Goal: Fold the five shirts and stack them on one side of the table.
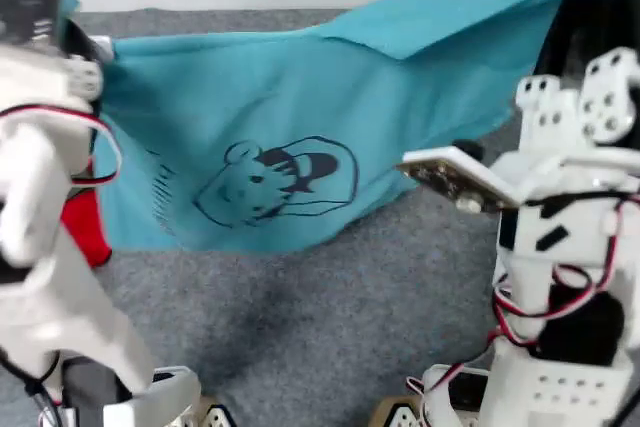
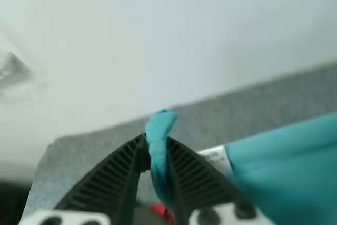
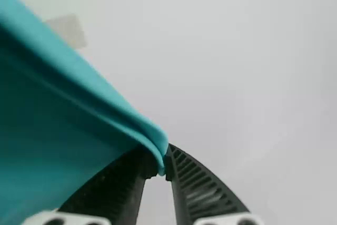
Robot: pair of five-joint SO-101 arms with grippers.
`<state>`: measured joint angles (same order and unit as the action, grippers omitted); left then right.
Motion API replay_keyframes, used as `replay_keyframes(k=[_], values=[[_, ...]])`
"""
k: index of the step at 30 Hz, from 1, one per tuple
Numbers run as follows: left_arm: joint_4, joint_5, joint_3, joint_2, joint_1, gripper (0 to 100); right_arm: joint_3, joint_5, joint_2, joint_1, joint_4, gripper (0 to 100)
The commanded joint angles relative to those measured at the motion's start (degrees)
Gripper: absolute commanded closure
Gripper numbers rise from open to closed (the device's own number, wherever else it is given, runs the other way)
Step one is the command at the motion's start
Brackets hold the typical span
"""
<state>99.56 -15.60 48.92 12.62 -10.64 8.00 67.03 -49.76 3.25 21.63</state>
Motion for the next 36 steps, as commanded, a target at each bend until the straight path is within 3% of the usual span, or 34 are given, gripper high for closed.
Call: replay_keyframes(k=[1,6,18,25,31,36], values=[[1.0,-3.6,-9.2,4.8,-0.4,100,-9.1,1.1,4.6,-0.6,-1.5,98.8],[0.9,-4.2,-16.1,13.4,-0.6,100,-13.0,1.1,7.1,-0.4,-1.5,98.8],[-6.6,-4.2,-16.2,27.8,-0.7,100,-13.3,1.1,-0.2,3.9,0.9,98.8],[-6.9,-4.6,-16.3,35.1,-0.8,100,-13.1,1.1,-6.5,6.6,4.9,98.8],[-4.0,-8.2,-19.4,33.9,-0.7,100,-11.2,1.1,-5.7,6.3,12.4,98.8],[-4.2,-8.3,-31.6,28.2,-0.4,100,-3.0,4.7,0.4,2.2,16.7,98.8]])
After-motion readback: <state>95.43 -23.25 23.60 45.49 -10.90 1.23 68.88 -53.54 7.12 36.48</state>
